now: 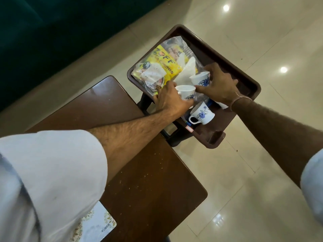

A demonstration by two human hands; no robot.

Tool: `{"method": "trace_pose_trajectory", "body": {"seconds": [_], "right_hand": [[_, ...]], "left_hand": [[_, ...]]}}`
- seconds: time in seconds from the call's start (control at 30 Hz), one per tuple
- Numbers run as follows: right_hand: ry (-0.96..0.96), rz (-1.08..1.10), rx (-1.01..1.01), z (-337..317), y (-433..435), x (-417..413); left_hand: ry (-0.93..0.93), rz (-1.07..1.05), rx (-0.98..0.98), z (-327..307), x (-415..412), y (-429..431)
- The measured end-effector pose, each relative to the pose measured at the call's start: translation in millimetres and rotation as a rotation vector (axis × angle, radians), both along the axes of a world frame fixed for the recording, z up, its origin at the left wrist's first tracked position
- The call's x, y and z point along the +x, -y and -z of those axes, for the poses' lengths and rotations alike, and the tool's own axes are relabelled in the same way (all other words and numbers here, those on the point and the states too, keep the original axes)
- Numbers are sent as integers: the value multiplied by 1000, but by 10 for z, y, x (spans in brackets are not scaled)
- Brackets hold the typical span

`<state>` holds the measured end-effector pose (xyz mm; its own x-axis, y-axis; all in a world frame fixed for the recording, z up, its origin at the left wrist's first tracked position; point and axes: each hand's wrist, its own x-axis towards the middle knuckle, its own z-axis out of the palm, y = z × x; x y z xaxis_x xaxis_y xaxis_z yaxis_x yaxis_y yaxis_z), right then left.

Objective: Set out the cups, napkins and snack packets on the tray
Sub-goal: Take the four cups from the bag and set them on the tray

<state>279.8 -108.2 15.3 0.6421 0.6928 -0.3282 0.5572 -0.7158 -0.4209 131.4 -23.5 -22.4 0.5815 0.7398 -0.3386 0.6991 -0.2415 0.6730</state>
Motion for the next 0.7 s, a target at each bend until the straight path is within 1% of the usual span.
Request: {"method": "trace_pose_trajectory", "body": {"seconds": [0.1, 0.2, 0.27, 0.33, 0.5, 0.6, 0.7], "right_hand": [[-38, -23, 119, -185, -89, -231], [-58, -58, 236, -297, -197, -578], [-67, -96, 296, -337, -278, -843], [-91, -133, 316, -341, -375, -1139], [-160, -250, 339, -290, -606, -1924], [-252, -300, 341, -276, -738, -2484], [-286, -387, 286, -249, -861, -3111]], "left_hand": [[139, -41, -7, -88, -259, -61], [266, -124, -29, -183, -654, -137], [324, -171, -27, -225, -941, -181], [359, -223, -18, -258, -1293, -222], [313, -308, 41, -310, -2314, -277], [254, -371, 23, -331, -2984, -262], [230, -451, -1, -335, -3698, -170]]}}
